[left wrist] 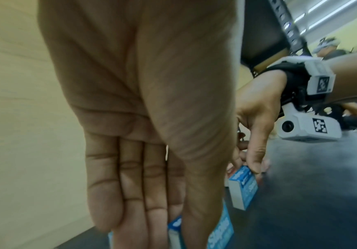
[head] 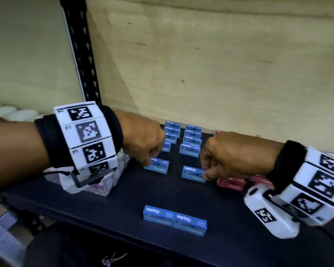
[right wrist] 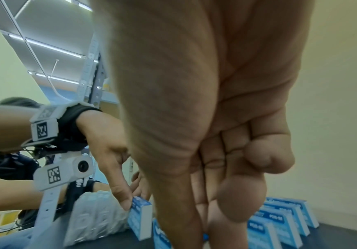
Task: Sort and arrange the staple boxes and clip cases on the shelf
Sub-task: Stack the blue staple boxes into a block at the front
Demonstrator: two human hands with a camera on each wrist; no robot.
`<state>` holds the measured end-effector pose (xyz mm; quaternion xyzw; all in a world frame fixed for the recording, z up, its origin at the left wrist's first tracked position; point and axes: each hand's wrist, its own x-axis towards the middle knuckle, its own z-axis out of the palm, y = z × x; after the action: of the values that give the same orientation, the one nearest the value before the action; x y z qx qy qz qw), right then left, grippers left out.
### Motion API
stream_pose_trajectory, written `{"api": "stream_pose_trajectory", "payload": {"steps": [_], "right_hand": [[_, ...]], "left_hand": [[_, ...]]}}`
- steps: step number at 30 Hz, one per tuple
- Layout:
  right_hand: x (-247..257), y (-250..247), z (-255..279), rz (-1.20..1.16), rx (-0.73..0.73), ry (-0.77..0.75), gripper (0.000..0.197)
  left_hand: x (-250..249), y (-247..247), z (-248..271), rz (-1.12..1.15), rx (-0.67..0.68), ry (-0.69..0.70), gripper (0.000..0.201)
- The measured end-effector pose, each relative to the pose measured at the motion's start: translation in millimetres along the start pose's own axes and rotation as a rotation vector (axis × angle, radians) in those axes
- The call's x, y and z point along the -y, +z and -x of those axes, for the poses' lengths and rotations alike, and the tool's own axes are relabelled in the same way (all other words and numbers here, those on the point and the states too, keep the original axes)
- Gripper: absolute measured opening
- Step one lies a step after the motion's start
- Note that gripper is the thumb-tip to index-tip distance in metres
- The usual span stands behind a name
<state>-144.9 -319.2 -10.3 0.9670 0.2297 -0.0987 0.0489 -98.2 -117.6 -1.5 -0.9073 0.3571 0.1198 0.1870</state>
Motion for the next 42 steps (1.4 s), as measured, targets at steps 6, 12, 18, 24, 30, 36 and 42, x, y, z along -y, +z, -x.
{"api": "stream_pose_trajectory", "payload": {"steps": [6, 12, 18, 24, 30, 36, 42], "right_hand": [[20, 10, 41, 0.016, 0.027, 0.009, 0.024], [32, 22, 63, 0.034, -0.001, 0.035, 0.025], [40, 28, 72, 0.015, -0.003, 0.058, 0.024], [46, 32, 74, 0.033, -0.005, 0.07, 0.023], [46, 32, 74, -0.007, 0.074, 0.086, 0.026], [53, 36, 75, -0.028, 0.111, 0.084, 0.047], [61, 45, 68, -0.029, 0.081, 0.079, 0.041]], "left_hand": [[-23, 18, 40, -0.004, -0.005, 0.05, 0.012], [-38, 27, 62, -0.034, -0.021, 0.074, 0.012], [-42, 31, 69, -0.06, -0.018, 0.069, 0.013], [-41, 37, 68, -0.021, 0.005, 0.047, 0.014], [-35, 43, 68, 0.027, 0.032, 0.065, 0.027], [-36, 55, 65, 0.118, 0.027, 0.06, 0.059], [-43, 64, 57, 0.164, -0.011, 0.056, 0.047]]}}
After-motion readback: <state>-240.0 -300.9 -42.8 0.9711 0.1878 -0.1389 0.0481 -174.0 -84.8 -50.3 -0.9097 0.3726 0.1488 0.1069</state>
